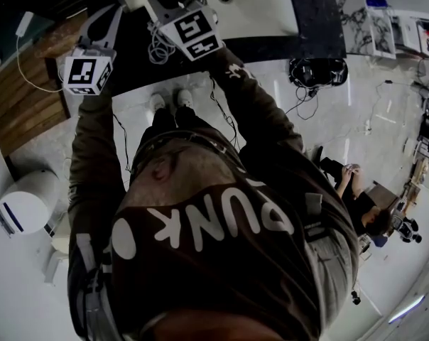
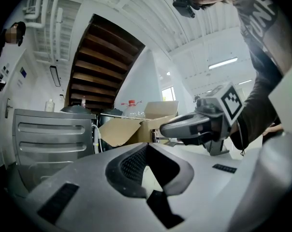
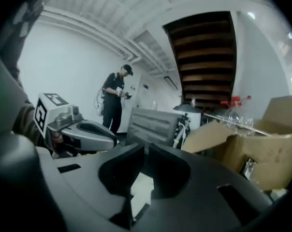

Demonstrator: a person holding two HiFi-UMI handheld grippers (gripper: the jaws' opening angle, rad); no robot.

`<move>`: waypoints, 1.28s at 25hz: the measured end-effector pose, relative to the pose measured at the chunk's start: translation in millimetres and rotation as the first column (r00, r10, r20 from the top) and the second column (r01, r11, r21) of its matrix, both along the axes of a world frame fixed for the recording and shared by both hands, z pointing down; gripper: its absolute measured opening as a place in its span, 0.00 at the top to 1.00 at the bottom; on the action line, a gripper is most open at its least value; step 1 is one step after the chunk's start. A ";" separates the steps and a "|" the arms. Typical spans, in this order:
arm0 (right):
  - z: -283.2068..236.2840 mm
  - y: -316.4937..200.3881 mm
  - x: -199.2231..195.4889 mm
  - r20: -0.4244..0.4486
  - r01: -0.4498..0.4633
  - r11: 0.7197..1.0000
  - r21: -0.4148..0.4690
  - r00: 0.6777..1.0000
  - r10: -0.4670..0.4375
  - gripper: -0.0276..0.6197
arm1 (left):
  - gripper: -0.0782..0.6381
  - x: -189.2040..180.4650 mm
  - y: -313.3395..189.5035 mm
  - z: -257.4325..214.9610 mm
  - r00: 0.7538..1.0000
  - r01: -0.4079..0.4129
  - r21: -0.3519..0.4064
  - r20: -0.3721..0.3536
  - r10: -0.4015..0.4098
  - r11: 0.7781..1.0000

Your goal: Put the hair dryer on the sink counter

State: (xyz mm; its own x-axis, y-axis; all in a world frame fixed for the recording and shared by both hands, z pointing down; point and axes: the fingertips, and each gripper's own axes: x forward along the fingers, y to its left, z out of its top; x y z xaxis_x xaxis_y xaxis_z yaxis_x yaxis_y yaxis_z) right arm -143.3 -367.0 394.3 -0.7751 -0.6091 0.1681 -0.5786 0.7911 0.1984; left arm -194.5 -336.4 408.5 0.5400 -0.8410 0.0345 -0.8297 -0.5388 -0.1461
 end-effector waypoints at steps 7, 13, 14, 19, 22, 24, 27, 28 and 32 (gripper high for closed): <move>-26.1 40.6 3.1 0.096 0.095 0.989 0.112 0.990 -0.106 0.94 | 0.90 2.8 7.1 -18.8 1.000 -0.013 0.014 0.006 0.013 1.000; -20.6 44.0 0.3 0.109 0.105 0.989 0.101 0.987 -0.116 0.94 | 0.90 5.9 9.7 -18.9 1.000 -0.015 0.013 0.008 0.015 1.000; -20.3 43.9 -0.1 0.112 0.106 0.990 0.098 0.987 -0.116 0.94 | 0.90 5.9 10.0 -18.0 1.000 -0.014 0.011 0.009 0.014 1.000; -21.7 42.6 -0.3 0.126 0.106 0.990 0.091 0.985 -0.117 0.94 | 0.90 4.5 11.2 -19.0 1.000 -0.006 0.011 0.004 0.006 1.000; -22.1 42.9 -0.7 0.131 0.106 0.990 0.088 0.984 -0.117 0.94 | 0.90 3.6 10.6 -21.5 1.000 -0.004 0.016 0.005 0.004 1.000; -20.2 42.9 -0.7 0.125 0.105 0.991 0.083 0.985 -0.115 0.94 | 0.90 3.7 10.4 -23.1 1.000 -0.003 0.014 0.000 0.003 1.000; -18.2 42.3 0.2 0.117 0.099 0.992 0.081 0.987 -0.108 0.95 | 0.90 3.6 10.0 -24.0 1.000 -0.002 0.016 0.000 0.002 1.000; -18.4 41.9 0.5 0.116 0.096 0.992 0.082 0.988 -0.105 0.95 | 0.90 3.7 9.8 -24.1 1.000 -0.002 0.016 0.001 0.002 1.000; -19.7 39.8 2.2 0.119 0.089 0.992 0.084 0.988 -0.099 0.95 | 0.90 5.7 8.6 -24.7 1.000 -0.005 0.018 0.000 0.005 1.000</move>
